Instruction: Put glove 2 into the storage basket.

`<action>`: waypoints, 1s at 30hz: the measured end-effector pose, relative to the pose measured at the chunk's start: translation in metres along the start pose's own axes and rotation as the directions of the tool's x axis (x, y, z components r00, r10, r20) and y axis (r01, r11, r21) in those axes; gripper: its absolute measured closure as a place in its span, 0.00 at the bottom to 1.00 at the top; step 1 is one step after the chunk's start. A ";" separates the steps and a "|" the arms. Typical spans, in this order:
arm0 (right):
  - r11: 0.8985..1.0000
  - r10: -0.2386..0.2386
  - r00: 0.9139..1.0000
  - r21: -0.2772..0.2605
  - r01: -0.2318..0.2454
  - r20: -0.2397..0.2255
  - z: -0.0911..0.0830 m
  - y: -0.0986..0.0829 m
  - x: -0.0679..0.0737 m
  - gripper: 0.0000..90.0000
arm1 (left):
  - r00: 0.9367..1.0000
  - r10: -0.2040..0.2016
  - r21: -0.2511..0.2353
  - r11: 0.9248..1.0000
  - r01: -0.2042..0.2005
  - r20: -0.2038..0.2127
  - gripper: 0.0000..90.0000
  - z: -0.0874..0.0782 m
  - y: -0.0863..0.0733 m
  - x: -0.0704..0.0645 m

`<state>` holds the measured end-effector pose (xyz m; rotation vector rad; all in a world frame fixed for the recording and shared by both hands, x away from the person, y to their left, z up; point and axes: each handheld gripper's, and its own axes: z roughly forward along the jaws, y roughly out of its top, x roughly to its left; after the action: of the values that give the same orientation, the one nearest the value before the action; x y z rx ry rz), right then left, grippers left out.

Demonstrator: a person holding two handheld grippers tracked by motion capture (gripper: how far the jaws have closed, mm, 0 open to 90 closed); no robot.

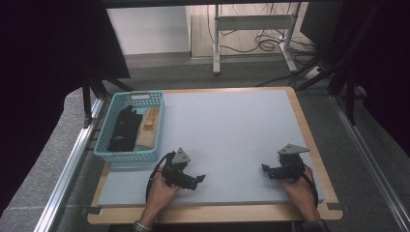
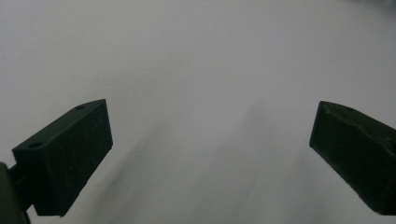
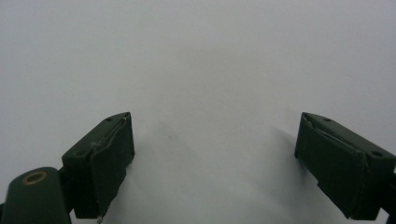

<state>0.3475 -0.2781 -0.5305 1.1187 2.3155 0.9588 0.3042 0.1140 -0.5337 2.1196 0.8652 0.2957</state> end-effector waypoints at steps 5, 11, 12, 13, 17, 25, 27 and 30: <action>1.000 0.000 1.000 0.000 0.000 0.000 0.000 0.000 0.000 0.13 | 1.000 0.014 0.028 1.000 -0.014 -0.007 0.00 0.005 -0.003 -0.002; 1.000 0.000 1.000 0.000 0.000 0.000 0.000 0.000 0.000 0.13 | 0.999 0.035 0.068 0.997 -0.033 -0.029 0.00 0.012 -0.006 -0.006; 1.000 0.000 1.000 0.000 0.000 0.000 0.000 0.000 0.000 0.13 | 0.999 0.039 0.072 0.997 -0.036 -0.038 0.00 0.012 -0.006 -0.007; 1.000 0.000 1.000 0.001 0.000 0.000 0.000 0.000 0.000 0.13 | 0.998 0.041 0.077 0.996 -0.038 -0.042 0.00 0.013 -0.006 -0.007; 1.000 0.000 1.000 0.001 0.000 0.001 0.000 0.000 0.000 0.13 | 0.998 0.039 0.097 0.995 -0.034 -0.051 0.00 0.015 -0.005 -0.008; 1.000 -0.001 1.000 0.000 0.001 0.001 0.000 0.000 0.000 0.13 | 0.999 0.020 0.100 0.995 -0.016 -0.049 0.00 0.015 -0.006 -0.006; 1.000 -0.001 1.000 0.000 0.001 0.001 0.000 0.000 0.000 0.13 | 0.999 0.021 0.101 0.995 -0.016 -0.049 0.00 0.015 -0.006 -0.006; 1.000 -0.001 1.000 0.000 0.001 0.001 0.000 0.000 0.000 0.13 | 0.998 0.021 0.104 0.994 -0.015 -0.051 0.00 0.015 -0.005 -0.006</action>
<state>0.3475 -0.2782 -0.5305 1.1172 2.3155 0.9574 0.3042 0.1029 -0.5473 2.2257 0.9095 0.3226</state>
